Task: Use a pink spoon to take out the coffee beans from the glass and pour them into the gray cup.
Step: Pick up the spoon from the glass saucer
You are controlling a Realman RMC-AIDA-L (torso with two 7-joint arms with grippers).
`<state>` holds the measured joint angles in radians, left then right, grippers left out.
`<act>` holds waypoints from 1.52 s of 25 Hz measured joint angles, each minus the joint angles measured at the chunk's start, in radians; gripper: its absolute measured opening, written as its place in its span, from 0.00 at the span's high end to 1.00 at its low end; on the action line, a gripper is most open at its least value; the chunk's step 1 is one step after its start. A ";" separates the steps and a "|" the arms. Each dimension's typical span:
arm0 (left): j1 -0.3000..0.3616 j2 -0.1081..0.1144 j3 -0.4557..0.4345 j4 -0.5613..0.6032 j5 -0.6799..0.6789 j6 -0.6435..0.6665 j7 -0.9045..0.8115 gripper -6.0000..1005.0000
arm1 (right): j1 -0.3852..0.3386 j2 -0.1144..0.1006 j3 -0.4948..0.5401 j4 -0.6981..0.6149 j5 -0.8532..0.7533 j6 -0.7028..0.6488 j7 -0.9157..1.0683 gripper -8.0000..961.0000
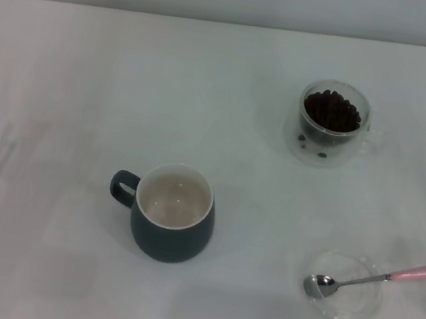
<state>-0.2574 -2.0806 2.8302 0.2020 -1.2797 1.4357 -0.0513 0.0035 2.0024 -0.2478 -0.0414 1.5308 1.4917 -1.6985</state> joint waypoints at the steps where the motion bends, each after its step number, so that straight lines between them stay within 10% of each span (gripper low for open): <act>1: -0.005 0.000 0.000 0.000 0.000 -0.001 0.000 0.26 | 0.005 0.001 0.000 0.005 -0.016 -0.006 0.000 0.15; 25: -0.046 0.002 0.000 -0.010 -0.009 -0.002 0.001 0.26 | 0.044 0.007 -0.118 0.062 -0.063 -0.005 -0.009 0.16; 38: -0.054 0.002 0.000 -0.011 -0.009 0.003 0.002 0.26 | 0.060 0.004 -0.128 0.048 -0.063 0.042 -0.010 0.70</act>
<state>-0.3118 -2.0785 2.8302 0.1914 -1.2885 1.4387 -0.0497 0.0633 2.0067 -0.3756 0.0063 1.4681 1.5341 -1.7088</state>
